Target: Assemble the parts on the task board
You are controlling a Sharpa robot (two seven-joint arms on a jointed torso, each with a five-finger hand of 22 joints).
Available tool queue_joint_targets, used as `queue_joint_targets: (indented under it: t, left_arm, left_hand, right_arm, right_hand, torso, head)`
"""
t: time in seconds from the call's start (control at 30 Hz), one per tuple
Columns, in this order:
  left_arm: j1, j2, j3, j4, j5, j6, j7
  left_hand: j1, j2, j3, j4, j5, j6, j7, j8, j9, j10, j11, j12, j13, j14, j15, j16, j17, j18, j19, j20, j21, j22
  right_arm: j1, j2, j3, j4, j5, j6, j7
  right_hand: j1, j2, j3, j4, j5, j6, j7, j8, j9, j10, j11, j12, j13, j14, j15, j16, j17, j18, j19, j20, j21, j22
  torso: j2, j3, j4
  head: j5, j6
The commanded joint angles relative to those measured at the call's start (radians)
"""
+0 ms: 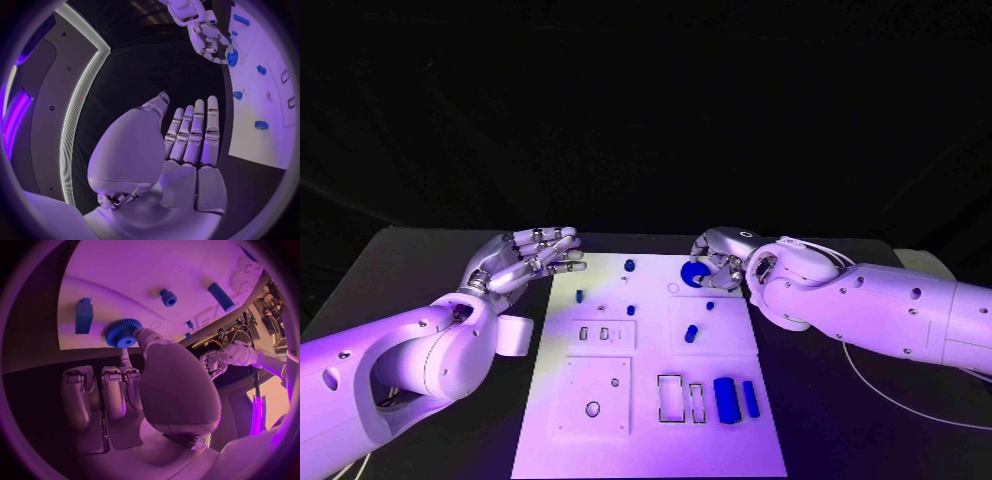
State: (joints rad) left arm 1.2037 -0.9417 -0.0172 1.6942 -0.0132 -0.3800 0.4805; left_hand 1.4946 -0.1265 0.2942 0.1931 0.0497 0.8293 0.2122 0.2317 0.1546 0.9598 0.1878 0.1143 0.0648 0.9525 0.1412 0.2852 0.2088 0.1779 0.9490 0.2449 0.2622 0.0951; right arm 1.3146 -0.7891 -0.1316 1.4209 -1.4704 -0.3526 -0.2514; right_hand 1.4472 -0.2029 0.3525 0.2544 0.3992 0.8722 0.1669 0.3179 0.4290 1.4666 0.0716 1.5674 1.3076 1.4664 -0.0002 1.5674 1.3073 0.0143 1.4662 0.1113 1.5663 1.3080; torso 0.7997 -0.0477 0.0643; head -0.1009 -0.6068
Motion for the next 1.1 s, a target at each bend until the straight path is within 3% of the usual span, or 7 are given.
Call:
queue_joint_targets:
  t: [0.03,0.2,0.37,0.63,0.87,1.1]
  left_arm:
    - [0.001,0.002,0.001,0.0,-0.001,0.017,0.003]
    - [0.001,0.003,0.001,0.0,-0.001,0.016,0.001]
    - [0.001,0.003,0.001,0.001,-0.001,0.013,-0.002]
    - [0.001,0.004,0.001,0.003,-0.001,0.012,-0.002]
    - [0.001,0.006,0.001,0.004,-0.001,0.011,-0.001]
    - [0.001,0.008,0.001,0.005,-0.001,0.011,0.0]
  left_hand:
    - [-0.005,0.002,0.007,0.001,0.001,0.005,0.03,-0.005,-0.001,0.007,0.003,-0.003,-0.001,0.006,0.002,-0.004,0.001,0.006,0.007,-0.002,-0.007,-0.001]
    - [-0.005,0.002,0.007,0.001,0.001,0.005,0.03,-0.005,-0.001,0.007,0.003,-0.003,-0.001,0.006,0.002,-0.004,0.001,0.006,0.007,-0.002,-0.007,-0.001]
    - [-0.005,0.003,0.009,0.0,0.001,0.005,0.031,-0.005,-0.001,0.007,0.003,-0.005,-0.001,0.006,0.002,-0.004,0.002,0.006,0.007,-0.002,-0.007,-0.002]
    - [-0.004,0.004,0.01,0.0,0.001,0.004,0.031,-0.006,-0.002,0.006,0.003,-0.006,-0.001,0.006,0.002,-0.005,0.002,0.006,0.007,-0.002,-0.007,-0.002]
    - [-0.004,0.004,0.01,0.0,0.001,0.004,0.031,-0.006,-0.002,0.006,0.003,-0.006,-0.001,0.006,0.002,-0.005,0.002,0.006,0.007,-0.002,-0.007,-0.002]
    - [-0.004,0.004,0.01,0.0,0.001,0.004,0.031,-0.006,-0.002,0.006,0.003,-0.006,-0.001,0.006,0.002,-0.005,0.002,0.006,0.007,-0.002,-0.007,-0.002]
  right_arm:
    - [-0.004,0.0,-0.002,0.007,0.004,-0.077,0.02]
    - [-0.003,0.0,-0.001,0.025,-0.012,-0.124,0.024]
    - [0.002,-0.003,0.004,0.064,-0.052,-0.158,0.013]
    - [0.01,0.031,0.009,0.123,-0.135,-0.18,-0.005]
    - [0.006,0.109,0.006,0.099,-0.151,-0.169,-0.002]
    - [-0.015,0.183,0.0,0.044,-0.152,-0.139,-0.001]
  right_hand:
    - [-0.013,0.006,0.01,-0.001,0.006,0.035,-0.024,0.009,0.002,0.104,-0.009,0.003,0.263,0.104,-0.005,0.003,0.263,-0.014,0.105,-0.008,0.004,0.263]
    - [-0.017,0.004,0.016,-0.002,0.004,0.043,-0.027,0.009,0.003,0.104,-0.012,0.003,0.263,0.104,-0.007,0.003,0.263,-0.014,0.105,-0.01,0.004,0.263]
    - [-0.025,0.001,0.026,-0.005,-0.012,0.051,-0.03,0.007,0.003,0.104,-0.015,0.003,0.263,0.104,-0.01,0.003,0.263,-0.014,0.105,-0.013,0.004,0.263]
    - [-0.032,-0.002,0.031,-0.007,-0.023,0.057,-0.032,0.004,0.003,0.104,-0.016,0.003,0.263,0.104,-0.012,0.003,0.263,-0.014,0.105,-0.015,0.004,0.263]
    - [-0.038,-0.004,0.036,-0.008,-0.038,0.061,-0.033,0.001,0.003,0.104,-0.018,0.003,0.263,0.104,-0.013,0.003,0.263,-0.014,0.105,-0.017,0.004,0.263]
    - [-0.043,-0.004,0.04,-0.01,-0.05,0.062,-0.033,-0.002,0.003,0.104,-0.018,0.003,0.263,0.104,-0.014,0.003,0.263,-0.014,0.105,-0.018,0.004,0.263]
  torso:
    - [0.0,-0.0007,0.0013]
    - [0.0,-0.0004,0.0002]
    - [0.0,-0.0013,-0.0014]
    - [0.001,-0.0011,-0.0002]
    - [0.001,-0.0019,0.0012]
    - [0.001,-0.0015,0.0016]
  head:
    - [0.007,0.002]
    - [0.001,0.001]
    - [0.003,0.001]
    - [0.005,0.004]
    - [0.008,0.003]
    - [0.012,0.004]
